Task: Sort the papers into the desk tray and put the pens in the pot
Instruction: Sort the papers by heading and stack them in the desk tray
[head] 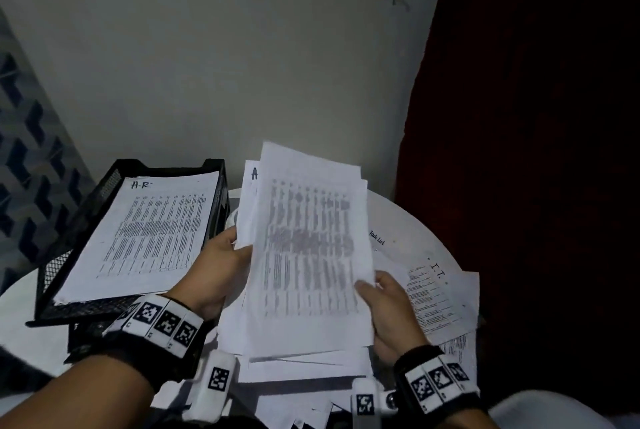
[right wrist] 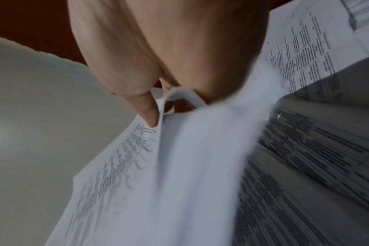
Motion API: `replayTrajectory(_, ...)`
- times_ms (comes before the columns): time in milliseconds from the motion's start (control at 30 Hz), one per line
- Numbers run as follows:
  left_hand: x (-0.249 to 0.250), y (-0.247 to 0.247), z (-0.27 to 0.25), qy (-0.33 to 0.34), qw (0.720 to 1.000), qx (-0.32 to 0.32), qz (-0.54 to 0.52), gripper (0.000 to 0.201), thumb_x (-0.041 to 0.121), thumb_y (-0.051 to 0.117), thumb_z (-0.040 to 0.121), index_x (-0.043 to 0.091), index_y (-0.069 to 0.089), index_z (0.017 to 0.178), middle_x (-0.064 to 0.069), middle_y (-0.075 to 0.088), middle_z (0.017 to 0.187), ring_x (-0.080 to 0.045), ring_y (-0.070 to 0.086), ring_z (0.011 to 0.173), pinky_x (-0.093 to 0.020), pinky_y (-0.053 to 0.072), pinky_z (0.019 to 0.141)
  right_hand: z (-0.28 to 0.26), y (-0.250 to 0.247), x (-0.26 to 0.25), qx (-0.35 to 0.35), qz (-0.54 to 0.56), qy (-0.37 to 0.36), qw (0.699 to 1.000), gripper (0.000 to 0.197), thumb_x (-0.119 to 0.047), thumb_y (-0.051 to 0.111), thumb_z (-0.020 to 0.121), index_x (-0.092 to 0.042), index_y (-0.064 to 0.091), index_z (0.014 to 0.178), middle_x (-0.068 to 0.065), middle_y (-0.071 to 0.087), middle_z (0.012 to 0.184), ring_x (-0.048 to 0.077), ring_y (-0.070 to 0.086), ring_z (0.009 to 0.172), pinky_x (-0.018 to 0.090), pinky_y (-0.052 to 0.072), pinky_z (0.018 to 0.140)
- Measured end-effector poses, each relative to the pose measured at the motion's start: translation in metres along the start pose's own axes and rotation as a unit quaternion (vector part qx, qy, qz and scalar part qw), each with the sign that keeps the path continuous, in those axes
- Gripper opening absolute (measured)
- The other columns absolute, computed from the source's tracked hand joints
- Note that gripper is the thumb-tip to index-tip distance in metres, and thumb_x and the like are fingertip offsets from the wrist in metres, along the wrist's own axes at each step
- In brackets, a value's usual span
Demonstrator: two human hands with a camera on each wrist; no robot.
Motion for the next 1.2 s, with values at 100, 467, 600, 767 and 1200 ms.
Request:
replayTrajectory(100,0.004,0.006,-0.005,-0.025,0.999,0.021,0.026,0.033,0.029,0.048,0.107,0.018,0.057,0.136,0.003,0.067,0.128,-0.012,0.057,0.124,-0.036,0.035,0.112,0.004,0.010,0.015,0.004,-0.016,-0.020,1.000,0.017,0.007,0.061,0.098,-0.001,0.060,0.112,0.019,0.079,0.101,0.039,0.076,0.097,0.050,0.062,0.083)
replayTrajectory(467,-0.006,-0.015,0.008,0.005,0.948,0.087,0.305,0.023,-0.003,0.049,0.094,0.010,0.064,0.082,-0.013,0.051,0.061,-0.021,0.050,0.049,-0.028,0.041,0.047,0.047,-0.031,0.074,0.141,-0.191,0.018,0.971,0.036,-0.018,0.079,0.080,-0.021,0.059,0.109,0.006,0.067,0.110,0.023,0.068,0.086,0.042,0.059,0.085)
replayTrajectory(600,-0.001,-0.028,0.011,0.016,0.934,0.101,0.342,0.022,-0.001,0.054,0.096,0.016,0.067,0.091,-0.008,0.051,0.058,-0.018,0.043,0.042,-0.024,0.035,0.042,0.072,-0.060,0.117,0.160,-0.241,0.098,0.952,0.068,-0.045,0.080,0.059,-0.028,0.041,0.112,0.012,0.070,0.107,0.028,0.068,0.083,0.038,0.056,0.079)
replayTrajectory(767,-0.002,-0.032,0.012,0.013,0.935,0.112,0.335,0.009,0.005,0.057,0.098,0.012,0.063,0.097,-0.009,0.050,0.065,-0.018,0.043,0.047,-0.026,0.038,0.045,0.077,-0.052,0.138,0.094,-0.276,0.124,0.949,0.075,-0.038,0.087,0.056,-0.030,0.039,0.113,0.011,0.056,0.093,0.021,0.052,0.071,0.028,0.041,0.064)
replayTrajectory(1200,-0.003,-0.036,0.018,0.012,0.933,0.123,0.337,0.005,0.009,0.059,0.099,0.013,0.062,0.099,-0.009,0.052,0.067,-0.021,0.047,0.052,-0.028,0.042,0.049,0.065,-0.049,0.102,0.209,-0.186,-0.006,0.960,0.026,0.004,0.046,0.089,-0.020,0.055,0.092,0.011,0.064,0.079,0.027,0.055,0.060,0.035,0.046,0.057)
Point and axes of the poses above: each hand's wrist, its own z-axis towards the middle knuckle, its own y-axis out of the palm, x = y × z, the point moved 1 cm from there along z, towards the middle knuckle
